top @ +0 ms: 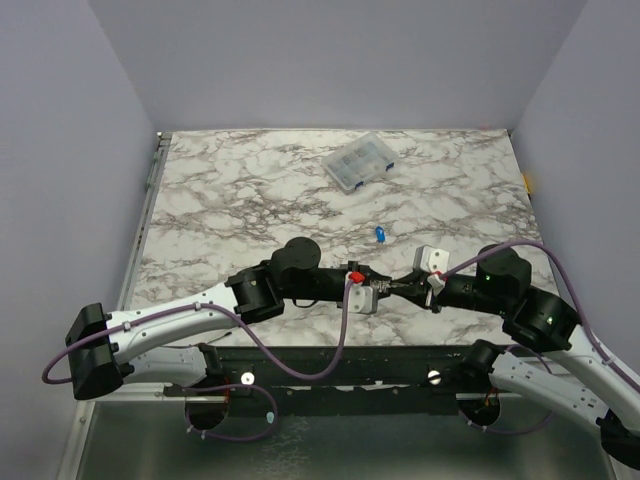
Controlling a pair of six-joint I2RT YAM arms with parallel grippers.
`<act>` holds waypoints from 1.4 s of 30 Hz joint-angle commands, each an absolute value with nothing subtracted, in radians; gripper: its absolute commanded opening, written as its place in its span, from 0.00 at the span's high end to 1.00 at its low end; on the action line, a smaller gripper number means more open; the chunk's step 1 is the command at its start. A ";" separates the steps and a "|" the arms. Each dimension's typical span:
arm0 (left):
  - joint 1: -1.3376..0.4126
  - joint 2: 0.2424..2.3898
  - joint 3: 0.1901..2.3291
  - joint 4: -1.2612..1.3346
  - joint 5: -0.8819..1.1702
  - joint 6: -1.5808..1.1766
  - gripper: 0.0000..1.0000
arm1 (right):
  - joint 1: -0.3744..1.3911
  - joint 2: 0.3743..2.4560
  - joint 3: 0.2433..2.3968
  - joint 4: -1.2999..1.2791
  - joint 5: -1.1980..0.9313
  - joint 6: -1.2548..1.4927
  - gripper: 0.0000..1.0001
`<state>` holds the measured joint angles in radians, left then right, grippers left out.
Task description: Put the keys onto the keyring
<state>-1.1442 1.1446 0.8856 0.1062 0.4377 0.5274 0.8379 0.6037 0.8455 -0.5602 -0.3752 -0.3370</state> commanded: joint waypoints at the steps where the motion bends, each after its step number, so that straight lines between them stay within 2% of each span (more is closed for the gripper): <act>1: -1.144 1.133 0.884 0.163 0.445 0.505 0.72 | 0.836 0.592 0.838 -0.523 -0.381 -0.324 0.99; 7: -1.143 1.100 0.862 0.210 0.426 0.503 0.79 | 0.836 0.585 0.820 -0.520 -0.365 -0.324 0.99; 11: -1.138 1.067 0.828 0.285 0.424 0.487 0.90 | 0.836 0.571 0.795 -0.511 -0.339 -0.321 0.99; 13: -1.133 1.045 0.803 0.336 0.416 0.478 0.97 | 0.836 0.553 0.772 -0.503 -0.318 -0.305 0.96; 15: -1.124 1.021 0.776 0.388 0.410 0.461 1.00 | 0.836 0.533 0.753 -0.494 -0.307 -0.289 0.88; 17: -1.109 1.002 0.757 0.423 0.420 0.450 1.00 | 0.836 0.511 0.734 -0.483 -0.301 -0.265 0.79; 20: -1.091 0.990 0.746 0.443 0.444 0.437 1.00 | 0.836 0.483 0.710 -0.466 -0.300 -0.234 0.58; 23: -1.079 0.992 0.742 0.443 0.465 0.434 1.00 | 0.836 0.465 0.698 -0.454 -0.303 -0.216 0.47; 35: -1.058 1.001 0.720 0.442 0.467 0.459 1.00 | 0.836 0.505 0.793 -0.493 -0.364 -0.220 0.30; 42: -1.057 1.000 0.702 0.440 0.447 0.495 1.00 | 0.836 0.517 0.925 -0.518 -0.342 -0.249 0.29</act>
<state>-1.0615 1.0149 0.7197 0.4007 0.4664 0.4633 0.8421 0.5297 0.8547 -0.5045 -0.3363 -0.2329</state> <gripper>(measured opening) 0.329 0.708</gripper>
